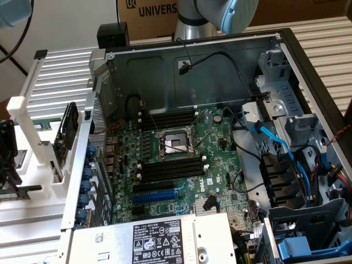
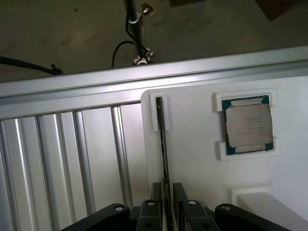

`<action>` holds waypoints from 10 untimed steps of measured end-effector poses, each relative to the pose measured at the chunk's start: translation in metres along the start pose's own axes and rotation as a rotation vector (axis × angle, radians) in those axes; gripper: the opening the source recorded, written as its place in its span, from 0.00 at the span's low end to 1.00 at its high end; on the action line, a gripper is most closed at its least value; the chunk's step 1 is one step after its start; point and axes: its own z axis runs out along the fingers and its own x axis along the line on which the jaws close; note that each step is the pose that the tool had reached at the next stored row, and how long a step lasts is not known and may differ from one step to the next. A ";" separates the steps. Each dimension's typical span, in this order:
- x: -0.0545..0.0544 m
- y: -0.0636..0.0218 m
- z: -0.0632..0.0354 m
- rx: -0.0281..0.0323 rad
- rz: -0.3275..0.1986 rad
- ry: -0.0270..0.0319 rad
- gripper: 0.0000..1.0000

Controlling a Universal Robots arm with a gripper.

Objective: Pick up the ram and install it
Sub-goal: 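Pick up the ram and move it above insertion slot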

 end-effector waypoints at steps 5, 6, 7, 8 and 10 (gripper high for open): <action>0.000 0.0001 0.0030 0.0000 -0.003 -0.0001 0.24; 0.000 0.0001 0.0037 0.0000 -0.004 -0.0001 0.24; 0.000 0.0001 0.0042 -0.0001 -0.005 -0.0001 0.24; 0.000 0.0001 0.0048 0.0000 -0.006 -0.0002 0.24; 0.000 0.0001 0.0053 -0.0002 -0.007 -0.0001 0.24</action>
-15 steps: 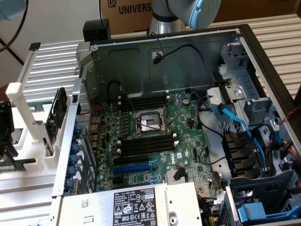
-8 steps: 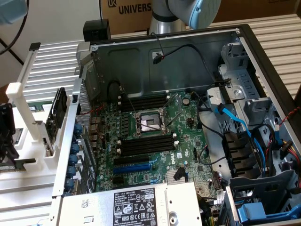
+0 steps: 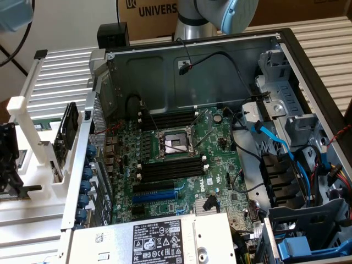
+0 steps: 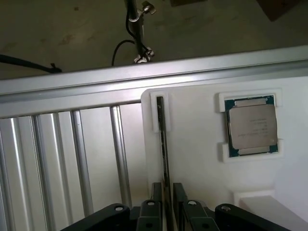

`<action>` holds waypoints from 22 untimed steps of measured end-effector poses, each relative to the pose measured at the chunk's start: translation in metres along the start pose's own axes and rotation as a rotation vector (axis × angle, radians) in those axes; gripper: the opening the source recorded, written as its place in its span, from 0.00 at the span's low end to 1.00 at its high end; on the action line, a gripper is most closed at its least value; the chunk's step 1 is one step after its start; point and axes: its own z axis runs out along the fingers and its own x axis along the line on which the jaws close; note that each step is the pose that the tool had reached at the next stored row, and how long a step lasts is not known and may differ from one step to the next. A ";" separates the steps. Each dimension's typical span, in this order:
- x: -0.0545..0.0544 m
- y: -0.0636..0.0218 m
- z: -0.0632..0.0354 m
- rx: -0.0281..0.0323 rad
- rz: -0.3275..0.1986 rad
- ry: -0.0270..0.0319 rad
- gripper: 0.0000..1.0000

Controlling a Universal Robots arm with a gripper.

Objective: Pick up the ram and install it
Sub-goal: 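Pick up the ram and move it above insertion slot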

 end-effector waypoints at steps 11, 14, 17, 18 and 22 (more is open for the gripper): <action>0.000 -0.0001 0.0022 0.0002 -0.003 -0.0003 0.24; -0.001 -0.0015 0.0025 0.0002 -0.003 -0.0004 0.24; -0.001 -0.0043 0.0026 0.0002 -0.003 -0.0012 0.24; -0.001 -0.0055 0.0026 0.0001 -0.003 -0.0014 0.24; -0.001 -0.0071 0.0027 -0.0002 -0.003 -0.0014 0.24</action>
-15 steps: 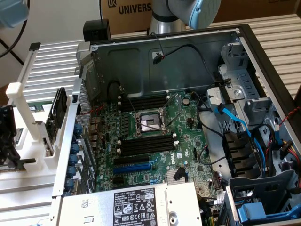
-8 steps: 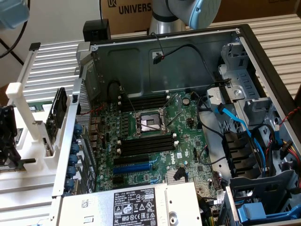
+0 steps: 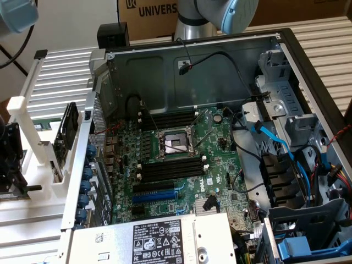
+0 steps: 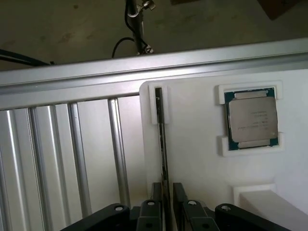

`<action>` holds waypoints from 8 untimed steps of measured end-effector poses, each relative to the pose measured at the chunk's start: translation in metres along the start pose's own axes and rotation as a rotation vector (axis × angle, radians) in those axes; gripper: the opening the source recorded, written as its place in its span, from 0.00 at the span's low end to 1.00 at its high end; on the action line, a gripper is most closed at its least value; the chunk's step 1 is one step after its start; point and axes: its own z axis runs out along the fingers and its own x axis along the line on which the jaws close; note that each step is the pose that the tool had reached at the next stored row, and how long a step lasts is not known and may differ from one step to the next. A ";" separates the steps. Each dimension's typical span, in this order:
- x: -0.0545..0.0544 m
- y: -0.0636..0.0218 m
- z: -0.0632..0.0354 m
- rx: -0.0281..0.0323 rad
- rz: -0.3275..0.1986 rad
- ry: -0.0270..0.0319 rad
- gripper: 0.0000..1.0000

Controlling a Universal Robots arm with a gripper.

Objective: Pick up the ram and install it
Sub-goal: 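Pick up the ram and move it above insertion slot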

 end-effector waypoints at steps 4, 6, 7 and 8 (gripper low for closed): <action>0.000 -0.0002 0.0000 0.0000 0.000 -0.0001 0.24; 0.000 -0.0002 0.0000 0.0000 0.000 0.0000 0.24; 0.000 -0.0001 -0.0001 -0.0001 0.000 0.0000 0.22; 0.000 -0.0002 -0.0001 0.0000 0.000 0.0001 0.22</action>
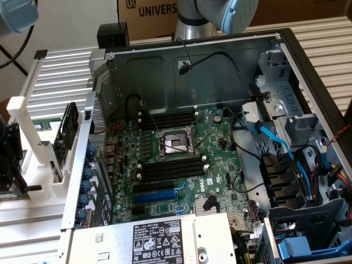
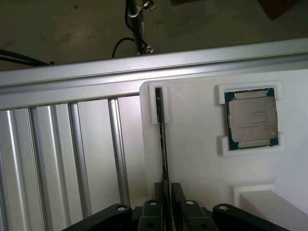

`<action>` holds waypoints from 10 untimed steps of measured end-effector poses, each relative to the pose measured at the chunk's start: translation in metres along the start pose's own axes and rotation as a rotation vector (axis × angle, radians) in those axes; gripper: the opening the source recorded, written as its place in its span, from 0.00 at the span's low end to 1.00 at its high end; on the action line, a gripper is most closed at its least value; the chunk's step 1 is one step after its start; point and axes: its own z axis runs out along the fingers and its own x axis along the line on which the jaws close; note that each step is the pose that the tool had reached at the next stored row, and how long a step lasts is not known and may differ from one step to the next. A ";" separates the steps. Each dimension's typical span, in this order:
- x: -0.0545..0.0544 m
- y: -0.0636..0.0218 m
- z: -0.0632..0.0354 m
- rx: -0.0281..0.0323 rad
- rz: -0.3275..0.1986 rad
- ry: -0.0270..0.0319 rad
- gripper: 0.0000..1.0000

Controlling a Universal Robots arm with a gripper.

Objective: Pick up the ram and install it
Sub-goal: 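Pick up the ram and move it above insertion slot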

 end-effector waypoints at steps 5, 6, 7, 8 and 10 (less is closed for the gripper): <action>0.000 0.0000 0.0000 0.0000 0.000 -0.0001 0.12; 0.000 0.0000 0.0000 0.0000 0.000 -0.0001 0.12; 0.000 0.0000 0.0000 0.0000 0.000 -0.0001 0.12; 0.000 0.0000 0.0000 0.0000 0.000 -0.0001 0.12; 0.000 -0.0001 -0.0025 -0.0002 0.000 0.0001 0.12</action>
